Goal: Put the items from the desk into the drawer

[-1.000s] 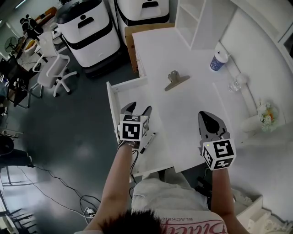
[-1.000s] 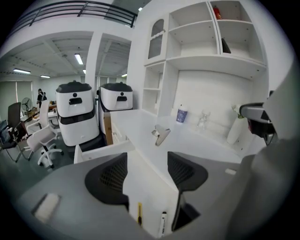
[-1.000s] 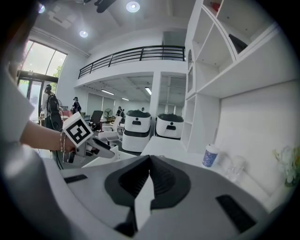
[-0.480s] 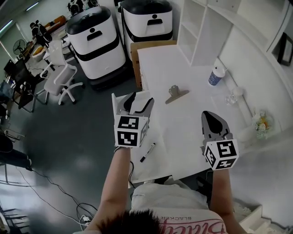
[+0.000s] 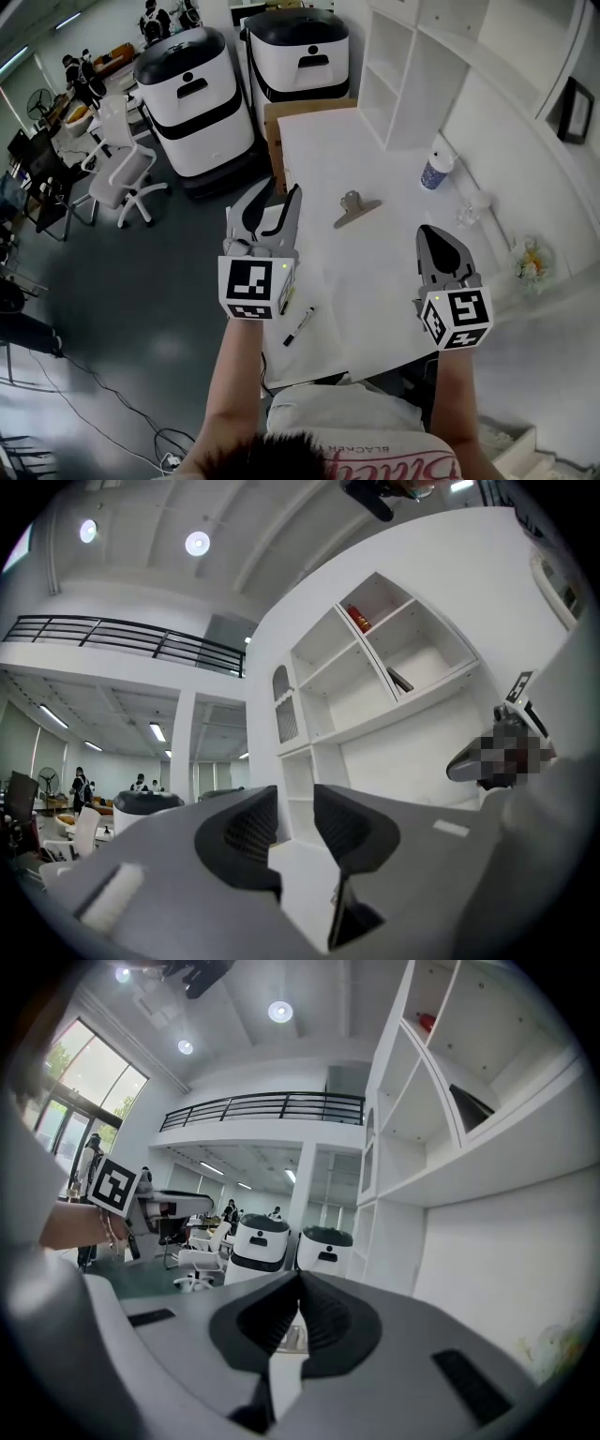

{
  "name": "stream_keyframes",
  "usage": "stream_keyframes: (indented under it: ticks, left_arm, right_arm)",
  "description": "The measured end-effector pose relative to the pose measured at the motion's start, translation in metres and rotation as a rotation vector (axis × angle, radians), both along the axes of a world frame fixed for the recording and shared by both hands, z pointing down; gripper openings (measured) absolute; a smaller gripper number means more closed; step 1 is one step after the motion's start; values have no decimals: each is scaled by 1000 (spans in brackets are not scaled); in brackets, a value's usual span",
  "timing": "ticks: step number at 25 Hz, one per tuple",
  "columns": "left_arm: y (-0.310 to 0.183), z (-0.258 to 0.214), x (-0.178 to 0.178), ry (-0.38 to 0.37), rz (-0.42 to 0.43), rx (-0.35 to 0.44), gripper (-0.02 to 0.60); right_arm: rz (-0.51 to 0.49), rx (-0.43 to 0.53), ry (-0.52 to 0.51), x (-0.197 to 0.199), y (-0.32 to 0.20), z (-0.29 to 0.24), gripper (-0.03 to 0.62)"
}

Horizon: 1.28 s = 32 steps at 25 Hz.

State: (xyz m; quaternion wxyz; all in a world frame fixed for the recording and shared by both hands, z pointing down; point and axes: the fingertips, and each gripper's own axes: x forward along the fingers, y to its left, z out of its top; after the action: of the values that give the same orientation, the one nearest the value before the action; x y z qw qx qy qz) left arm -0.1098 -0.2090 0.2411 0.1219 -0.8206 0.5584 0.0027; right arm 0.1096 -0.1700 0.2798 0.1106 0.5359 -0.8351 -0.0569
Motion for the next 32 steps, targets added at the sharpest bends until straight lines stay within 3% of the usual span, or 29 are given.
stream_keyframes:
  ticks: [3,4,10,19,21,24,28,32]
  left_arm:
    - [0,-12,-3,14,-26,51,17]
    - [-1,-15,-3,23,-25,61,9]
    - [-18,-19,4,20,-10,59,9]
    - [-85,27,52,-36,126,-97,14]
    - [-100,42,65,-46,165,-143,41]
    - [-123,71,85,-55,234,-240,180]
    - [-147,110,100,-81,272,-332,230]
    - [-164,149,107,-95,281,-415,230]
  right_arm:
    - [4,15,0,3,-2,-6,8]
    - [5,20,2,4,-3,-8,8]
    - [13,44,4,12,-16,-18,8]
    - [13,32,27,24,-51,-5,8]
    - [10,18,32,25,-60,2,8]
    - [5,1,35,29,-75,12,8]
    - [2,-34,35,35,-92,30,8]
    - [-3,-82,37,36,-102,53,8]
